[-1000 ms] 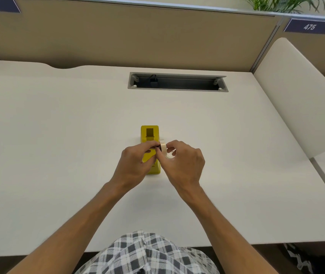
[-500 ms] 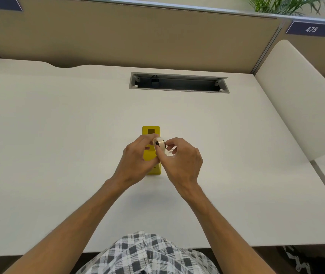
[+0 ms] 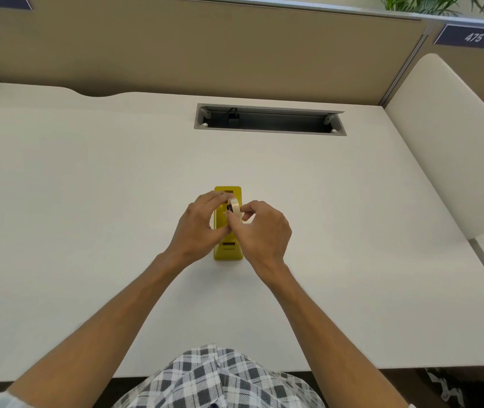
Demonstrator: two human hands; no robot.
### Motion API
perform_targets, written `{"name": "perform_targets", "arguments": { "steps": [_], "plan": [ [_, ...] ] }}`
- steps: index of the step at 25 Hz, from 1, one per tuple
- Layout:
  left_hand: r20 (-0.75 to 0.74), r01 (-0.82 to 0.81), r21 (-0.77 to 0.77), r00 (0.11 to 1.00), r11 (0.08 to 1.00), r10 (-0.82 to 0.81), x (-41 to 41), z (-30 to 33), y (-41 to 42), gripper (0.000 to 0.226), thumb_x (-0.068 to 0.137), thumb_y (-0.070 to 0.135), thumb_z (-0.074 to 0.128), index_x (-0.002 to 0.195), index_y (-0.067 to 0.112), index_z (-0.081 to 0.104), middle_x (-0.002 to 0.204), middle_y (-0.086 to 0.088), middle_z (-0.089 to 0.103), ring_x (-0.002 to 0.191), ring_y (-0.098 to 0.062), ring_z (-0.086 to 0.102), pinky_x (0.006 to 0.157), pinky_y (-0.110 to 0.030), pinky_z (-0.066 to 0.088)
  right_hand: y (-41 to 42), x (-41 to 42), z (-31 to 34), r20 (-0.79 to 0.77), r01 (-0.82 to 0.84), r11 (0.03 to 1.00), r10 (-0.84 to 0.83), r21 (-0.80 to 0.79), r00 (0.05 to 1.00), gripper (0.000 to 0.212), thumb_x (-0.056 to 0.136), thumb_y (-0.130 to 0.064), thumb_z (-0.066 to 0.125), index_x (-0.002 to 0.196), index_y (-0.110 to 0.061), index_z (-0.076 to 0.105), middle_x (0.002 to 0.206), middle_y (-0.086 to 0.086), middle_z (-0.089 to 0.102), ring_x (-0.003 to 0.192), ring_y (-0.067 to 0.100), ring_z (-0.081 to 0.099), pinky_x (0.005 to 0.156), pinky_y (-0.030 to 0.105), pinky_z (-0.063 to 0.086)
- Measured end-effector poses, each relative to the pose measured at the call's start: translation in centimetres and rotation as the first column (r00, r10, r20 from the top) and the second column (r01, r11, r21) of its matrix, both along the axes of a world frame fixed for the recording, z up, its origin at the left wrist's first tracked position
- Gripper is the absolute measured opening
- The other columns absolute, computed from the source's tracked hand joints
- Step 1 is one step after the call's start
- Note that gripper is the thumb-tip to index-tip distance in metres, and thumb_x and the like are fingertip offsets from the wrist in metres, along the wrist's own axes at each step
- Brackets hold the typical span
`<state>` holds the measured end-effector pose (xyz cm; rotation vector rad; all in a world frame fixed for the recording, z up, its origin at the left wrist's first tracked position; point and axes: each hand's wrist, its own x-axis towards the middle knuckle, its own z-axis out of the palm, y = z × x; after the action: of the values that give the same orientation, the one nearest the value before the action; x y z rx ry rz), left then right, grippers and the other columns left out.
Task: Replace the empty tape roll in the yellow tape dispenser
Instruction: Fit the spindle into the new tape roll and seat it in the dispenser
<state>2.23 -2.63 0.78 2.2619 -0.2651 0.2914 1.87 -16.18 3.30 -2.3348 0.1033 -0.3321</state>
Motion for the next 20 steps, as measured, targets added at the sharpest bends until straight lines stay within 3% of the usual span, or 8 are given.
{"name": "perform_targets", "arguments": {
  "steps": [5, 11, 15, 20],
  "plan": [
    [-0.035, -0.035, 0.013, 0.999, 0.999, 0.036, 1.8, -0.4, 0.4, 0.051, 0.074, 0.028, 0.062, 0.125, 0.022, 0.06, 0.128, 0.001, 0.056, 0.121, -0.015, 0.05, 0.096, -0.039, 0.047, 1.4, 1.7, -0.8, -0.008, 0.006, 0.999, -0.006, -0.037, 1.0, 0.024, 0.079, -0.043, 0.068, 0.071, -0.02, 0.067, 0.065, -0.007, 0.064, 0.062, 0.017, 0.06, 0.063, 0.035, 0.049],
    [-0.061, -0.012, 0.022, 0.998, 1.0, 0.014, 3.2, -1.1, 0.8, 0.047, 0.075, 0.028, 0.068, 0.12, 0.02, 0.063, 0.127, 0.003, 0.054, 0.119, -0.016, 0.049, 0.101, -0.043, 0.041, 1.9, 2.9, -1.9, 0.004, 0.013, 0.994, -0.013, -0.108, 1.0, 0.025, 0.08, -0.042, 0.068, 0.071, -0.018, 0.068, 0.066, -0.005, 0.067, 0.061, 0.021, 0.062, 0.064, 0.036, 0.049],
    [-0.075, -0.008, 0.045, 0.997, 0.999, 0.011, 3.6, -1.4, 1.1, 0.047, 0.075, 0.023, 0.074, 0.12, 0.019, 0.063, 0.128, 0.001, 0.056, 0.12, -0.017, 0.049, 0.103, -0.033, 0.035, 2.0, 3.5, -2.2, -0.037, 0.007, 0.991, -0.012, -0.137, 0.999, 0.025, 0.08, -0.044, 0.068, 0.074, -0.019, 0.069, 0.068, -0.005, 0.068, 0.064, 0.02, 0.063, 0.064, 0.034, 0.05],
    [-0.05, 0.028, 0.05, 0.998, 0.998, -0.026, 3.7, -1.6, 1.5, 0.049, 0.077, 0.016, 0.072, 0.125, 0.014, 0.061, 0.128, 0.001, 0.061, 0.125, -0.016, 0.045, 0.103, -0.03, 0.037, 2.1, 4.3, -2.1, -0.096, -0.014, 0.984, -0.003, -0.176, 0.995, 0.024, 0.079, -0.043, 0.066, 0.074, -0.02, 0.068, 0.068, -0.006, 0.068, 0.064, 0.019, 0.063, 0.056, 0.027, 0.041]
  ]
}}
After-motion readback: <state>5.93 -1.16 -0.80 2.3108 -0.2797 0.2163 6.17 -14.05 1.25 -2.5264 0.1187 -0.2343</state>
